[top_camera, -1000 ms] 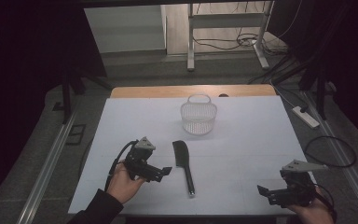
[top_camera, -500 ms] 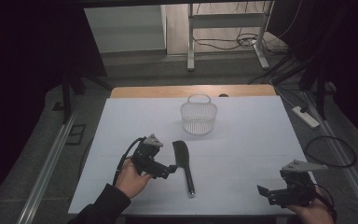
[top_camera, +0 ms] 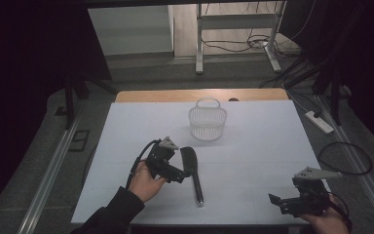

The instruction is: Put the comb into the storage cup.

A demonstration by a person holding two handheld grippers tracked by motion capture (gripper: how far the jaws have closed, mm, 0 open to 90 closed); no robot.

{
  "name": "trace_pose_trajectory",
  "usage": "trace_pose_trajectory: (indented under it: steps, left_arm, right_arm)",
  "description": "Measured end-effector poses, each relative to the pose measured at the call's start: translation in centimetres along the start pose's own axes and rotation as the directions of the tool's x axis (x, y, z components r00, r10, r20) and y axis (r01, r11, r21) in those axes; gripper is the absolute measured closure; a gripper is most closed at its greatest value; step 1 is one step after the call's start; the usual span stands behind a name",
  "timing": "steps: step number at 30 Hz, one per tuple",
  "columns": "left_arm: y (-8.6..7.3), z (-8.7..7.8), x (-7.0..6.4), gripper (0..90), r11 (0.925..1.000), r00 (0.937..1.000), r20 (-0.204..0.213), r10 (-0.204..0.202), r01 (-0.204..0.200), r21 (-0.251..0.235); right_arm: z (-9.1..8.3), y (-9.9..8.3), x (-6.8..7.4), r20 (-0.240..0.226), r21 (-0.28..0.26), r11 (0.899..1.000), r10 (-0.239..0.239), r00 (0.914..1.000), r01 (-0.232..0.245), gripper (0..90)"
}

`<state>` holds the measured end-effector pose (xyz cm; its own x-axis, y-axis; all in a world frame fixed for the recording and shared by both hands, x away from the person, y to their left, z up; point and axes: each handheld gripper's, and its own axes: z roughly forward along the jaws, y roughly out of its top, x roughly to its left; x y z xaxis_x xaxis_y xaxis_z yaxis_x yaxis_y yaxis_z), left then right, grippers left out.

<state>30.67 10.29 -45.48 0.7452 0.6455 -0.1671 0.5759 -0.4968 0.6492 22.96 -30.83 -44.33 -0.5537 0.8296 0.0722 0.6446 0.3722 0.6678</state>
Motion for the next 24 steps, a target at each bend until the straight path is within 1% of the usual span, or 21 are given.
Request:
trace_pose_trajectory:
  steps: [2, 3, 4, 7, 13, 14, 18, 20, 24]
  left_arm:
    - [0.3, 0.3, -0.1, 0.0, 1.0, 1.0, 0.001, 0.005, -0.005, 0.002]
    - [0.4, 0.4, -0.2, 0.0, 0.9999, 0.9999, 0.001, 0.015, -0.015, 0.007]
    - [0.5, 0.6, -0.3, 0.0, 0.9999, 0.9999, 0.003, 0.014, -0.014, 0.004]
    - [0.9, 1.0, -0.4, 0.0, 0.9994, 0.9995, 0.001, 0.031, -0.031, 0.018]
    - [1.6, 1.7, -0.8, 0.0, 0.9985, 0.9989, 0.001, 0.047, -0.047, 0.03]
    - [1.9, 2.1, -1.0, 0.0, 0.9979, 0.9986, 0.004, 0.053, -0.053, 0.035]
    - [2.2, 2.5, -1.3, 0.0, 0.9978, 0.9985, 0.005, 0.054, -0.054, 0.037]
    - [2.5, 3.0, -1.5, 0.0, 0.9971, 0.998, 0.012, 0.063, -0.063, 0.041]
    - [2.8, 3.5, -1.9, 0.0, 0.997, 0.9978, 0.021, 0.064, -0.065, 0.043]
  right_arm:
    - [0.0, 0.0, 0.0, 0.0, 0.0, 1.0, 0.0, 1.0, 0.0, 0.0]
    - [0.0, 0.0, 0.0, 0.0, 0.0, 1.0, -0.001, 1.0, 0.001, 0.0]
    - [0.0, 0.0, 0.0, 0.0, 0.0, 1.0, -0.001, 1.0, 0.001, 0.0]
    - [0.0, 0.0, 0.0, -0.001, 0.0, 1.0, -0.001, 1.0, 0.001, 0.0]
    - [0.0, 0.0, 0.0, -0.002, 0.001, 1.0, -0.002, 1.0, 0.002, 0.0]
    - [0.0, 0.0, 0.0, -0.002, 0.001, 1.0, -0.002, 1.0, 0.002, 0.0]
    - [0.0, 0.0, 0.0, -0.003, 0.002, 1.0, -0.002, 1.0, 0.002, 0.0]
    - [0.0, 0.0, 0.0, -0.003, 0.003, 1.0, -0.003, 1.0, 0.003, 0.0]
    - [0.0, 0.0, 0.0, -0.004, 0.003, 1.0, -0.003, 1.0, 0.003, 0.0]
